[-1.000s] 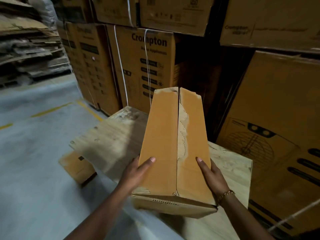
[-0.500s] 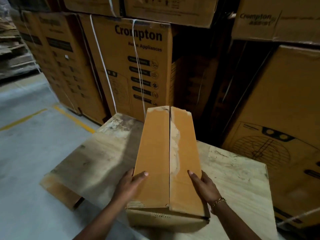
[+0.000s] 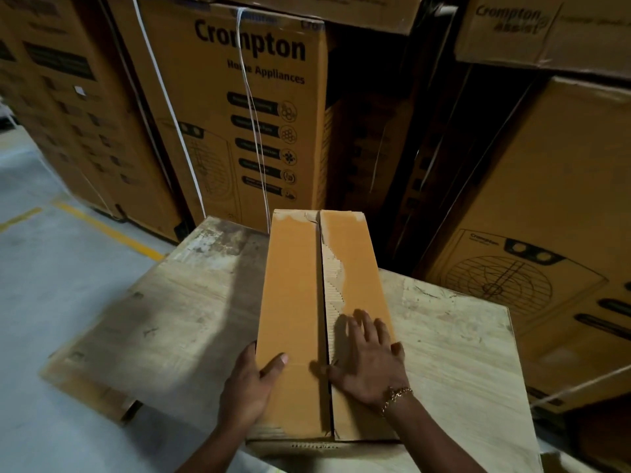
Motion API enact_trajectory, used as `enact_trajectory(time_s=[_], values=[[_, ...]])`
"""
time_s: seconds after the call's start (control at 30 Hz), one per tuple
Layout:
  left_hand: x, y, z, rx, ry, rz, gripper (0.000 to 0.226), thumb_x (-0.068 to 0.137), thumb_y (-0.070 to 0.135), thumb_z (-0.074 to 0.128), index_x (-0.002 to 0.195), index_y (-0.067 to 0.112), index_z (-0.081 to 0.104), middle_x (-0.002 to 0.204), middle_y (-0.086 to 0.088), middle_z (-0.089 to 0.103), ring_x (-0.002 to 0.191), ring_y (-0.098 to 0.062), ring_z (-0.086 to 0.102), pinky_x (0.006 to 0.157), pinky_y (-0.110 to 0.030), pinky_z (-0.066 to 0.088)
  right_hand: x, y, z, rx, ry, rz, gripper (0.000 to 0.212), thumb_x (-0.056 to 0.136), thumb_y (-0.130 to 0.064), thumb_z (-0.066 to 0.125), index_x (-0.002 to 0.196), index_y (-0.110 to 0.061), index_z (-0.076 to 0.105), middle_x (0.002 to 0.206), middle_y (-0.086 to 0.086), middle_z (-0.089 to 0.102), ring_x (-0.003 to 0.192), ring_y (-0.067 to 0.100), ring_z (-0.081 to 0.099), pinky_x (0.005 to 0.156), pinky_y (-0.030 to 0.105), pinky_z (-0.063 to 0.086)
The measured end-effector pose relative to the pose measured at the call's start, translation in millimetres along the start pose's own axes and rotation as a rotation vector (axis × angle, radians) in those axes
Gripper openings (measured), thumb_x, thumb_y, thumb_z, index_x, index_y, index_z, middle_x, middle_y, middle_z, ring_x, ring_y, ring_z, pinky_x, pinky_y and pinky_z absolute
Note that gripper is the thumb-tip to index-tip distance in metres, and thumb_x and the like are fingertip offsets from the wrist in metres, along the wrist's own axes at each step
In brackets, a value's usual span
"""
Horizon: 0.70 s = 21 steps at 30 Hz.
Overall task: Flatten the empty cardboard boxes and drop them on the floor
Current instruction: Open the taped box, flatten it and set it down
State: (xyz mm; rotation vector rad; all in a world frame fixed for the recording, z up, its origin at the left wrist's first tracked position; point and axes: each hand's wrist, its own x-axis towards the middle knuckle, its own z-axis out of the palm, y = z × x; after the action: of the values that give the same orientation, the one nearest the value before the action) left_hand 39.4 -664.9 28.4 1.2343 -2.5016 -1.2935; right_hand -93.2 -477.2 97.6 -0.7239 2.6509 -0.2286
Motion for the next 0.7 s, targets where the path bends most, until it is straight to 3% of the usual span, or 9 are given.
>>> enact_trajectory(time_s=[0.07, 0.13, 0.2, 0.3, 0.37, 0.43, 0.53, 0.6, 0.7], values=[[-3.2, 3.2, -1.4, 0.049, -0.002, 0.031, 0.083, 0.073, 0.088, 0.038, 0.138, 0.038, 0.036, 0.136, 0.008, 0.055, 0.116, -0.024, 0.059, 0.089, -0.038, 0.049, -4.8, 3.8, -11.7, 0.057, 0.000, -0.018, 0.115, 0.062, -0.096, 0.035, 0.155, -0.035, 0.006, 0.165, -0.011, -0.004, 0.151, 0.025, 0.005, 0.116, 0.057, 0.024], [-5.5, 7.5, -2.2, 0.121, 0.017, 0.092, 0.085, 0.078, 0.085, 0.034, 0.146, 0.033, 0.028, 0.145, 0.004, 0.046, 0.122, -0.026, 0.055, 0.089, -0.039, 0.049, -12.6, 13.4, -28.6, 0.158, 0.043, -0.051, 0.095, 0.075, -0.079, 0.046, 0.154, -0.037, 0.014, 0.162, -0.011, 0.018, 0.143, 0.023, 0.031, 0.103, 0.042, 0.042], [-8.3, 13.8, -1.6, 0.249, 0.087, 0.151, 0.093, 0.079, 0.083, 0.025, 0.152, 0.025, 0.023, 0.152, -0.001, 0.037, 0.131, -0.027, 0.046, 0.094, -0.041, 0.046, -25.6, 30.2, -48.3, 0.268, 0.114, -0.065, 0.079, 0.084, -0.068, 0.048, 0.152, -0.038, 0.021, 0.151, -0.009, 0.042, 0.123, 0.019, 0.055, 0.084, 0.032, 0.047], [-21.4, 30.9, 1.0, 0.402, 0.173, 0.209, 0.098, 0.077, 0.081, 0.017, 0.155, 0.022, 0.018, 0.159, -0.002, 0.025, 0.143, -0.026, 0.028, 0.108, -0.045, 0.033, -45.0, 69.2, -73.1, 0.426, 0.217, -0.044, 0.057, 0.097, -0.047, 0.049, 0.149, -0.038, 0.028, 0.137, -0.011, 0.058, 0.097, 0.010, 0.068, 0.079, 0.032, 0.054], [-31.1, 42.8, 5.6, 0.478, 0.133, 0.272, 0.103, 0.075, 0.086, 0.015, 0.156, 0.023, 0.015, 0.163, 0.001, 0.016, 0.148, -0.024, 0.016, 0.113, -0.047, 0.024, -54.3, 102.2, -80.3, 0.413, 0.240, 0.007, 0.063, 0.097, -0.032, 0.056, 0.151, -0.036, 0.025, 0.139, -0.008, 0.056, 0.091, 0.008, 0.067, 0.070, 0.026, 0.054], [-43.9, 56.1, 13.7, 0.560, 0.044, 0.321, 0.107, 0.073, 0.092, 0.016, 0.157, 0.025, 0.009, 0.165, 0.002, 0.004, 0.151, -0.022, 0.004, 0.117, -0.049, 0.017, -62.9, 130.2, -79.3, 0.267, 0.232, 0.082, 0.075, 0.092, -0.025, 0.061, 0.153, -0.034, 0.020, 0.148, -0.004, 0.045, 0.101, 0.014, 0.063, 0.068, 0.024, 0.051], [-61.5, 73.5, 24.1, 0.678, -0.047, 0.353, 0.106, 0.076, 0.089, 0.032, 0.157, 0.026, 0.003, 0.164, 0.000, -0.010, 0.151, -0.024, -0.008, 0.117, -0.051, 0.013, -72.6, 149.5, -55.7, 0.017, 0.200, 0.151, 0.082, 0.090, -0.028, 0.060, 0.155, -0.030, 0.011, 0.161, -0.001, 0.018, 0.134, 0.023, 0.042, 0.099, 0.041, 0.051], [-67.7, 83.2, 24.8, 0.731, -0.074, 0.366, 0.099, 0.082, 0.075, 0.045, 0.156, 0.025, 0.003, 0.163, -0.001, -0.009, 0.151, -0.026, -0.002, 0.116, -0.052, 0.018, -76.8, 149.1, -31.5, -0.071, 0.151, 0.159, 0.079, 0.092, -0.042, 0.056, 0.156, -0.030, 0.011, 0.163, -0.004, 0.011, 0.146, 0.023, 0.022, 0.116, 0.047, 0.032], [-70.8, 93.9, 7.4, 0.584, -0.097, 0.355, 0.086, 0.085, 0.055, 0.057, 0.154, 0.029, 0.012, 0.162, 0.004, 0.007, 0.144, -0.024, 0.024, 0.109, -0.046, 0.035, -74.3, 138.2, 4.2, -0.012, 0.048, 0.151, 0.073, 0.093, -0.067, 0.035, 0.155, -0.031, 0.018, 0.164, -0.009, 0.009, 0.150, 0.021, 0.010, 0.120, 0.050, 0.014]])
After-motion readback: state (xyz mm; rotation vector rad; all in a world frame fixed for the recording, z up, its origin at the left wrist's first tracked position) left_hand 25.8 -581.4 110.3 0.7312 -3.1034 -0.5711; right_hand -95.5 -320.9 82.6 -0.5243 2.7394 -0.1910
